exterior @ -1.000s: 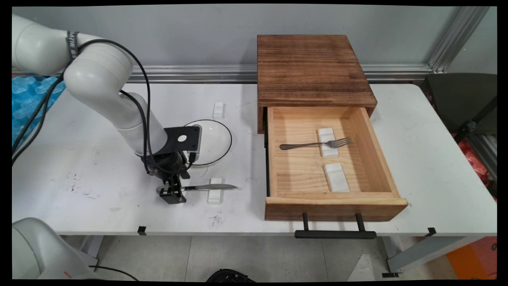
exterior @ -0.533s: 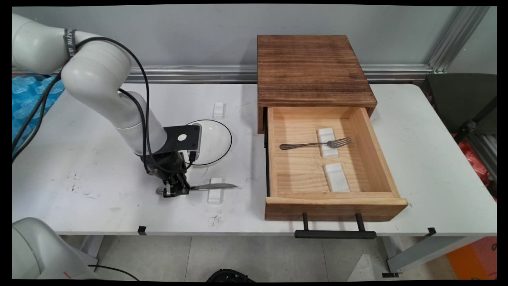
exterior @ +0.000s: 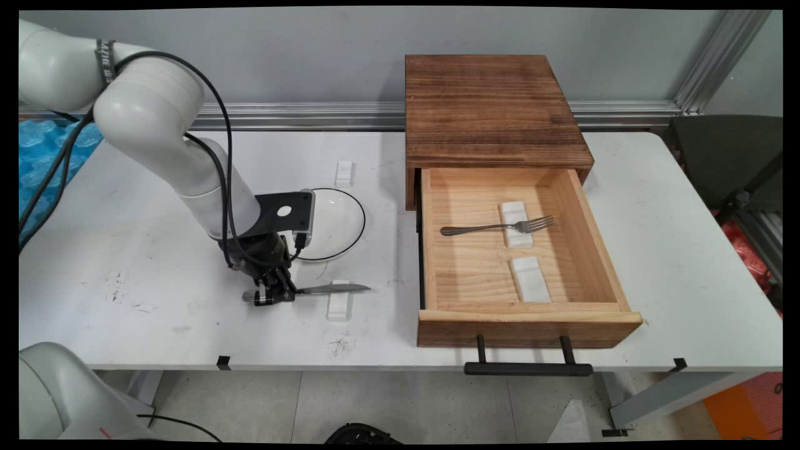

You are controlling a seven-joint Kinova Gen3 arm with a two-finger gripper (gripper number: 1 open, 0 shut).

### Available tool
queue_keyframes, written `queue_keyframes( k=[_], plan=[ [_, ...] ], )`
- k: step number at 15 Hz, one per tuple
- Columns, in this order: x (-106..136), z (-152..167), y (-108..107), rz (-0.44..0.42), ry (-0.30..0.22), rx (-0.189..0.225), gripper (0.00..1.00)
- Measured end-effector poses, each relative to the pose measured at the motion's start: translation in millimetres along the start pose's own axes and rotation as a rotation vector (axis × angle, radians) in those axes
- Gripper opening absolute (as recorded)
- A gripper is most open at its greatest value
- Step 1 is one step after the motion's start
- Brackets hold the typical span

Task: Place the picked object into the drawer

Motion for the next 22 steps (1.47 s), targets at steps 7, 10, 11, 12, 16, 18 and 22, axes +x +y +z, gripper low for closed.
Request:
queue_keyframes(
  k=[7,10,11,12,16,18,22],
  plan=[
    [4.7,-17.7,-3.5,-0.004,0.007,-0.013,0.0],
    [5.0,-38.6,-5.9,-0.002,0.001,-0.026,0.0],
    [4.5,-44.3,-6.7,-0.001,-0.002,-0.029,0.0],
    [4.3,-48.4,-7.5,0.0,-0.004,-0.031,0.0],
    [3.5,-78.0,-12.5,0.005,-0.017,-0.048,0.0],
    [4.2,-94.9,-15.2,0.007,-0.02,-0.059,0.0],
    [8.4,-126.2,-21.8,0.01,-0.022,-0.079,0.0]
  ],
)
